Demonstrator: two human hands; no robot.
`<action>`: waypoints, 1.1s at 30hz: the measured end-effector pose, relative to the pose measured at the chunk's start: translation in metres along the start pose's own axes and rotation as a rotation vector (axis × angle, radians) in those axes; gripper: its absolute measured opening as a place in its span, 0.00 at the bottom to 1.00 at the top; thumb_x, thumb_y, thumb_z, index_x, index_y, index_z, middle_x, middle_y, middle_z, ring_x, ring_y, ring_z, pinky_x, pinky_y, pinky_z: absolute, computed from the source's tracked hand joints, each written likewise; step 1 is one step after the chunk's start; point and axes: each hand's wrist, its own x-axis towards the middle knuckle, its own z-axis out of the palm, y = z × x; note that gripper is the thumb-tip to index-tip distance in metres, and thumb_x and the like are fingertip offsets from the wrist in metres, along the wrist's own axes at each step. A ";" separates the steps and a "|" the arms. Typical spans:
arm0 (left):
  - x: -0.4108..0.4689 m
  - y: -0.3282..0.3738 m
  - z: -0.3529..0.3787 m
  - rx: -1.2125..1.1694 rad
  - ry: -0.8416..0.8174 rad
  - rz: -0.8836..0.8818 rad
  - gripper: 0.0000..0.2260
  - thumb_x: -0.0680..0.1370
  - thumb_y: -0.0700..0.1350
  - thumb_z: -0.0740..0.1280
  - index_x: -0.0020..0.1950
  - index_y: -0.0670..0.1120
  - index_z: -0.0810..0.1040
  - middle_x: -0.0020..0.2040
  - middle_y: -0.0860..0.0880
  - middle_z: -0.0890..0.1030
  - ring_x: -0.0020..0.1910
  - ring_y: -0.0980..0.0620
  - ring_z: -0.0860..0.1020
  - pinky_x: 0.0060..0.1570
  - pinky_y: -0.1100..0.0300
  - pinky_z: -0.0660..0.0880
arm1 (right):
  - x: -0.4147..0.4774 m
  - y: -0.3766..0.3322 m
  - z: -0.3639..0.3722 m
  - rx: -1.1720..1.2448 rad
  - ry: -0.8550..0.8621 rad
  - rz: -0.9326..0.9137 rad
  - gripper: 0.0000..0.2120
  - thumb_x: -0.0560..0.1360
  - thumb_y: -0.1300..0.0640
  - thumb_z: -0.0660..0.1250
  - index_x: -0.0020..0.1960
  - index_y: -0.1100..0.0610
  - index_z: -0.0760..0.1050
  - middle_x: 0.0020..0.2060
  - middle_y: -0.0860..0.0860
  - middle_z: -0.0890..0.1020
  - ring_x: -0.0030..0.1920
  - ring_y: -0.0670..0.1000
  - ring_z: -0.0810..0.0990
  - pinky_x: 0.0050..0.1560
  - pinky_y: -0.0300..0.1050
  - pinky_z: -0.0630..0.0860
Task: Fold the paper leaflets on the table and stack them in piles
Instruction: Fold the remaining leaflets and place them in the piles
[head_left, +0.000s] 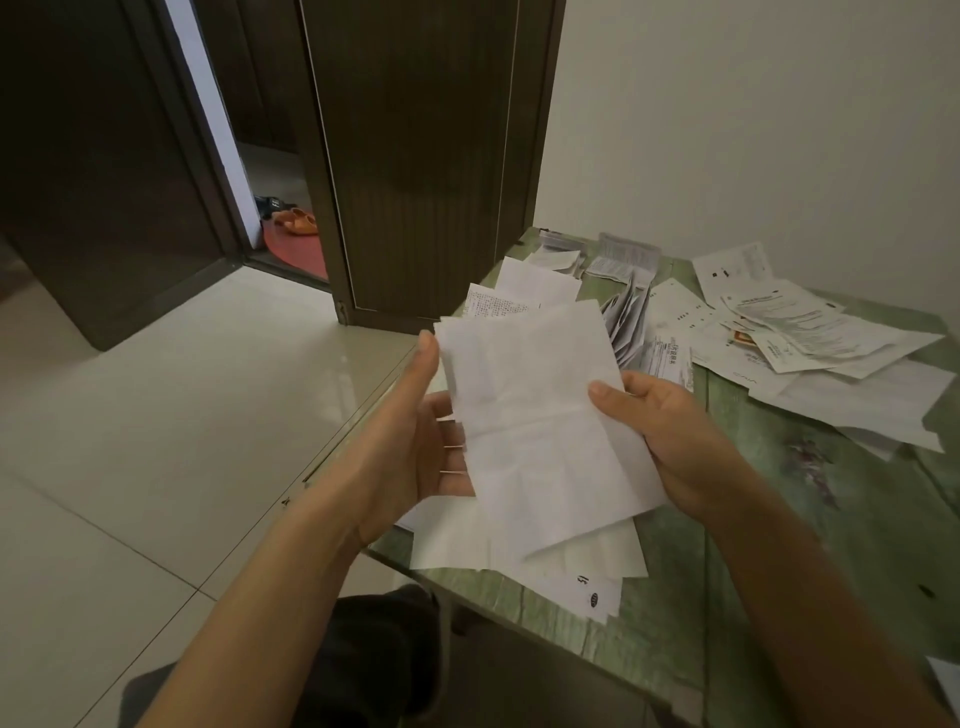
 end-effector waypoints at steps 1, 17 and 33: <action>0.000 -0.001 0.003 0.023 0.007 0.011 0.33 0.63 0.68 0.55 0.56 0.45 0.77 0.43 0.47 0.83 0.40 0.49 0.83 0.36 0.57 0.81 | 0.000 0.000 0.000 0.005 0.013 -0.004 0.14 0.70 0.56 0.68 0.53 0.61 0.77 0.46 0.57 0.84 0.42 0.56 0.84 0.41 0.48 0.82; 0.002 -0.010 0.006 0.206 0.298 0.181 0.06 0.76 0.44 0.67 0.50 0.44 0.81 0.46 0.46 0.85 0.47 0.44 0.83 0.49 0.49 0.79 | -0.002 0.002 0.002 0.017 -0.204 0.072 0.16 0.67 0.56 0.65 0.53 0.59 0.77 0.49 0.54 0.84 0.49 0.53 0.83 0.49 0.46 0.81; 0.000 -0.001 0.001 -0.023 0.217 0.052 0.16 0.80 0.53 0.55 0.50 0.45 0.78 0.40 0.48 0.85 0.38 0.50 0.82 0.35 0.59 0.76 | -0.002 0.000 0.002 -0.118 -0.152 -0.054 0.29 0.74 0.75 0.51 0.24 0.52 0.74 0.34 0.55 0.76 0.37 0.53 0.76 0.26 0.36 0.68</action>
